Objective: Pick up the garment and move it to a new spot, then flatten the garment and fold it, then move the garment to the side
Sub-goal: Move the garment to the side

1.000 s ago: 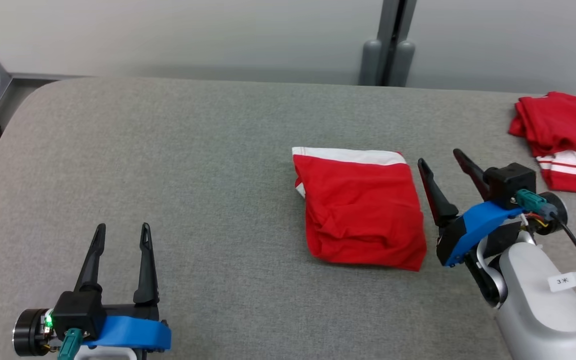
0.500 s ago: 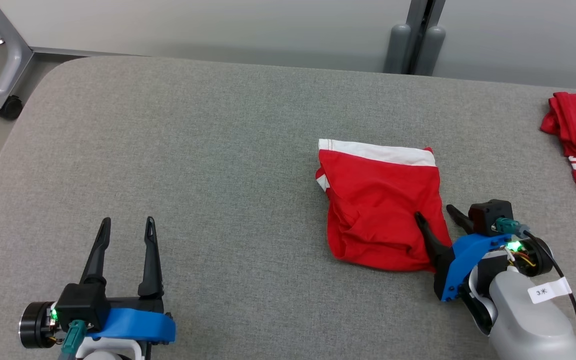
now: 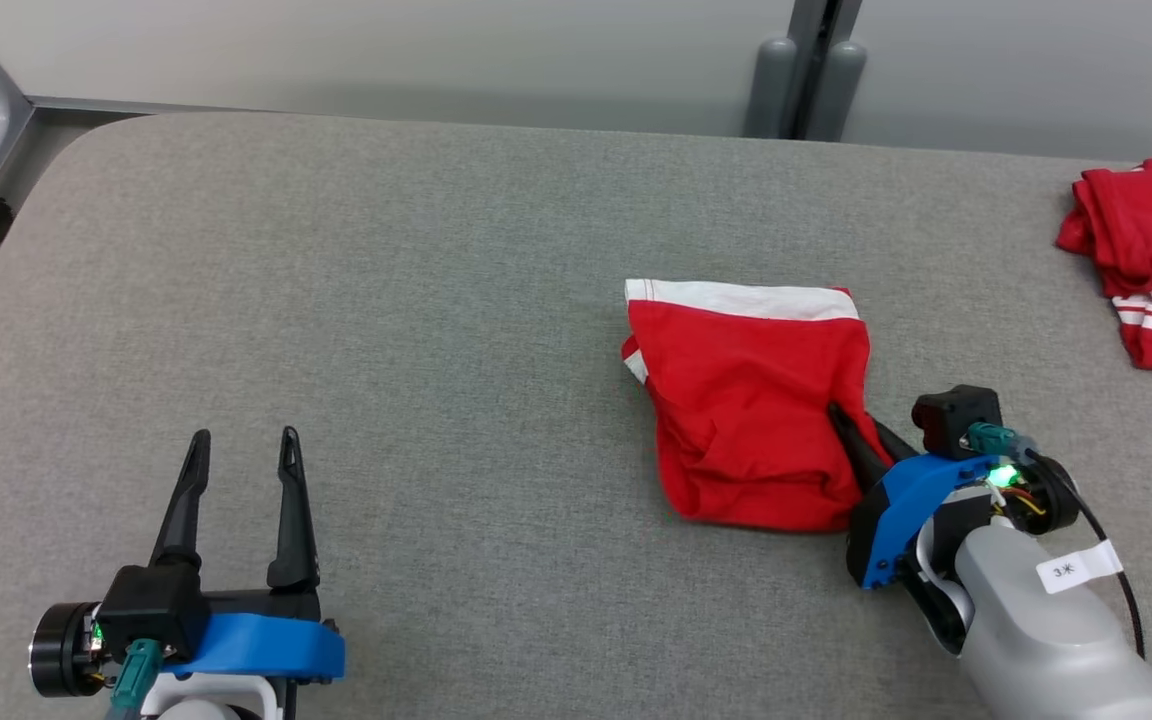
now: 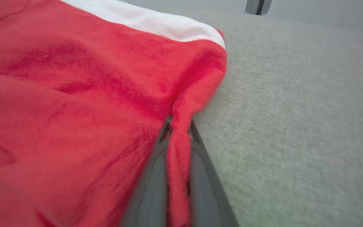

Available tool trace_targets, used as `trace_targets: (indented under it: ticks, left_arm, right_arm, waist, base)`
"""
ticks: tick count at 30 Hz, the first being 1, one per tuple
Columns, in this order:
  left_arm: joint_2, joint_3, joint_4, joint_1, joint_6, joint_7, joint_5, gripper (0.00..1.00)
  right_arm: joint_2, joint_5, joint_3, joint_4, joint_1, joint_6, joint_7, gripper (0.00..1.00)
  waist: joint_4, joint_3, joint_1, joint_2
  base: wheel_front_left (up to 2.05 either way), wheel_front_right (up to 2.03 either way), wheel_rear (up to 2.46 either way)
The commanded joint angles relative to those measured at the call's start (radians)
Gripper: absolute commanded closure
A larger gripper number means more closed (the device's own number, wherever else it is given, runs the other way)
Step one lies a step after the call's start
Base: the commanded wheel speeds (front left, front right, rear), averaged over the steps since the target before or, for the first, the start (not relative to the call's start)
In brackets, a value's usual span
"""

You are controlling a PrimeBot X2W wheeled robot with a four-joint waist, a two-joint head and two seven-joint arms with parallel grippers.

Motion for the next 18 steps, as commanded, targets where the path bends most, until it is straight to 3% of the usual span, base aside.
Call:
trace_targets:
  ticks: [1, 12, 18]
  left_arm:
    - [0.000, 0.002, -0.003, -0.001, 0.004, -0.004, -0.003, 0.00]
    - [0.011, 0.011, -0.029, -0.039, -0.002, -0.005, 0.001, 0.00]
    - [0.020, 0.012, -0.051, -0.076, 0.001, -0.005, 0.010, 0.00]
  right_arm:
    - [-0.020, 0.008, 0.002, 0.005, -0.012, -0.001, -0.007, 1.00]
    - [-0.163, 0.043, 0.053, -0.070, -0.047, 0.000, -0.039, 1.00]
    - [-0.241, 0.058, 0.030, -0.108, -0.069, 0.000, -0.044, 1.00]
  waist:
    - [-0.008, -0.002, 0.0000, 0.0000]
    - [-0.144, 0.066, 0.0000, 0.0000]
    - [-0.181, 0.120, 0.0000, 0.0000]
  base:
    - [0.00, 0.00, 0.00]
    - [0.00, 0.00, 0.00]
    - [0.00, 0.00, 0.00]
